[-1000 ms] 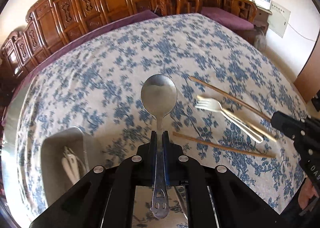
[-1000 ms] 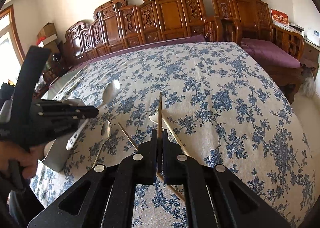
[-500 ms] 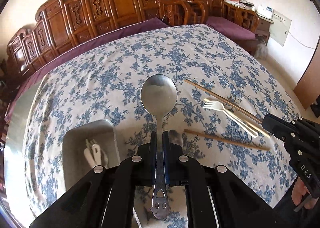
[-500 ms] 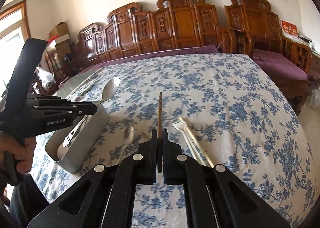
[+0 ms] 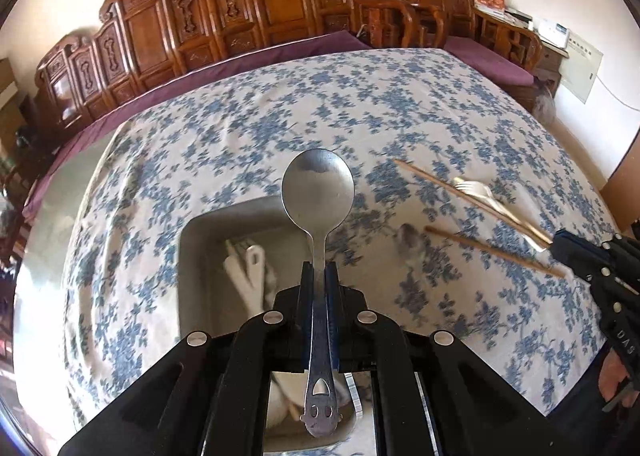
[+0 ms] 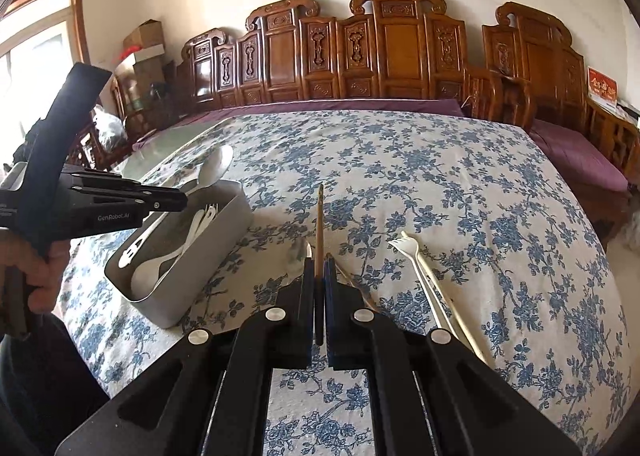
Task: Organize utensils
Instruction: 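Lift the silver spoon with the left tool over the grey tray, then lower the silver spoon into the tray and open the left tool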
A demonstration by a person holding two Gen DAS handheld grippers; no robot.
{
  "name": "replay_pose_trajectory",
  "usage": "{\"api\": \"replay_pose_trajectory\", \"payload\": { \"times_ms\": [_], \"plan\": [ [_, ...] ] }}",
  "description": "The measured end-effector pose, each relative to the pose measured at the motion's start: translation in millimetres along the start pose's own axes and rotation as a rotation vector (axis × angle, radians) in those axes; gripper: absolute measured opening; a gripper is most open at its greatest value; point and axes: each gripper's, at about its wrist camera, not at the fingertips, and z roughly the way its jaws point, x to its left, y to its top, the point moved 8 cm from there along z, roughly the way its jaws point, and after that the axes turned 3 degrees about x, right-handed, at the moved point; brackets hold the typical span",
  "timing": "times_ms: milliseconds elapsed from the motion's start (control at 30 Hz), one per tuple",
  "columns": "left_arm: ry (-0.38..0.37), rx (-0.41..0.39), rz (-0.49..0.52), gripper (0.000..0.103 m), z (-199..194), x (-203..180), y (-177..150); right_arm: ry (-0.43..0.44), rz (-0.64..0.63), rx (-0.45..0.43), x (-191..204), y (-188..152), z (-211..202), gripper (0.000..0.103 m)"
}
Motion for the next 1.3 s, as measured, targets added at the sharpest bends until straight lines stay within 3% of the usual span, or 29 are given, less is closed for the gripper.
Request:
{"api": "replay_pose_trajectory", "payload": {
  "times_ms": [400, 667, 1133, 1200, 1267, 1300],
  "plan": [
    [0.053, 0.089, -0.062, 0.005, 38, 46, -33, 0.014, 0.0, -0.007, 3, 1, 0, 0.006],
    [0.055, 0.132, -0.065, 0.005, 61, 47, -41, 0.032, -0.004, -0.005, 10, 3, 3, 0.006],
    [0.051, 0.135, -0.074, 0.006, 64, 48, -42, 0.058, -0.026, -0.007, 26, 5, 4, 0.006],
    [0.049, 0.113, -0.088, 0.014, 57, 50, -42, 0.054, -0.032, -0.005, 27, 5, 5, 0.006],
    [0.043, 0.087, -0.104, 0.028, 47, 52, -41, 0.056, -0.032, -0.004, 28, 4, 5, 0.006],
    [0.04, 0.073, -0.11, 0.028, 41, 53, -41, 0.056, -0.03, -0.005, 28, 4, 5, 0.006]
  ]
}}
